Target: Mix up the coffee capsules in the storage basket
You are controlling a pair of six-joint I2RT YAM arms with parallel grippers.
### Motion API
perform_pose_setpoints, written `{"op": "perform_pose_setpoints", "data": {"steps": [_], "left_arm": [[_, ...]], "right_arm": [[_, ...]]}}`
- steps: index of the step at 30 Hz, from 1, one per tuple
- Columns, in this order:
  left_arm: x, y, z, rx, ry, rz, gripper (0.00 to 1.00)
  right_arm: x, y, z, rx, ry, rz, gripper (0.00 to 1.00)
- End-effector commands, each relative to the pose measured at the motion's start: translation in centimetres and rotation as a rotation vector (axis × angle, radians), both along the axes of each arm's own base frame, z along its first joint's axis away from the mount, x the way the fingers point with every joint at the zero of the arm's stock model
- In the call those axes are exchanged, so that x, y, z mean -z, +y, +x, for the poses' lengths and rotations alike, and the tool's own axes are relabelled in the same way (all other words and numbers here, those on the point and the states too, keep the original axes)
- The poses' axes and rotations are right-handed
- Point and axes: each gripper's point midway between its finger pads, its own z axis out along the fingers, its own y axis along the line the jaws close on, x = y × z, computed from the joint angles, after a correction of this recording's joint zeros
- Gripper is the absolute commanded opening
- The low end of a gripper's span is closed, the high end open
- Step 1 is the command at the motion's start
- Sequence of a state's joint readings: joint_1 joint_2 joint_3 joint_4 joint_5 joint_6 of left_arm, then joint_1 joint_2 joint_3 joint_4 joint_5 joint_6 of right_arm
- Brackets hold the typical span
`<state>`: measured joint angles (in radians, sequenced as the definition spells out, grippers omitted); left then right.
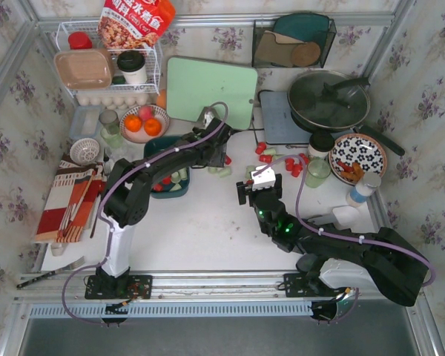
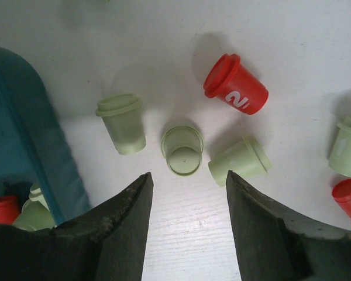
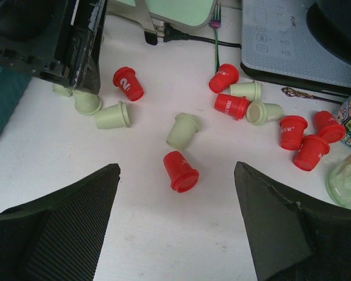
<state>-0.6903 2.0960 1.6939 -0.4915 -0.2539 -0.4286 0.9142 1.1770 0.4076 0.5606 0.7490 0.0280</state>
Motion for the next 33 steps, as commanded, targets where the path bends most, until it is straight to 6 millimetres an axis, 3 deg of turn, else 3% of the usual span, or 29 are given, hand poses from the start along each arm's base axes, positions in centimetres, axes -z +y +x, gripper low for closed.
{"op": "perform_pose_setpoints", "data": {"steps": [1,5,7,19,24,29,33], "left_arm": [[0.9,0.4,-0.3,0.0,0.032,0.038,0.56],[1.6,0.5,0.0,0.001,0.041,0.062,0.56],[1.9,0.5,0.2,0.0,0.045,0.07,0.5],[2.6,0.6,0.9,-0.012,0.04,0.091,0.4],[2.4,0.5,0.9,-0.007,0.035,0.079,0.18],[0.5,0.5,0.3,-0.017,0.008,0.024,0.15],[-4.1,1.6,-0.3,-0.036,-0.092,-0.025,0.15]], "right_arm": [[-0.7,0.3,0.2,0.003,-0.014,0.028,0.87],[-0.7,0.3,0.2,0.003,-0.013,0.027,0.87],[-0.7,0.3,0.2,0.003,-0.013,0.027,0.87],[-0.6,0.3,0.2,0.003,-0.013,0.026,0.87],[-0.7,0.3,0.2,0.003,-0.013,0.025,0.87],[-0.8,0.2,0.2,0.005,-0.015,0.027,0.87],[-0.8,0.2,0.2,0.004,-0.015,0.027,0.87]]}}
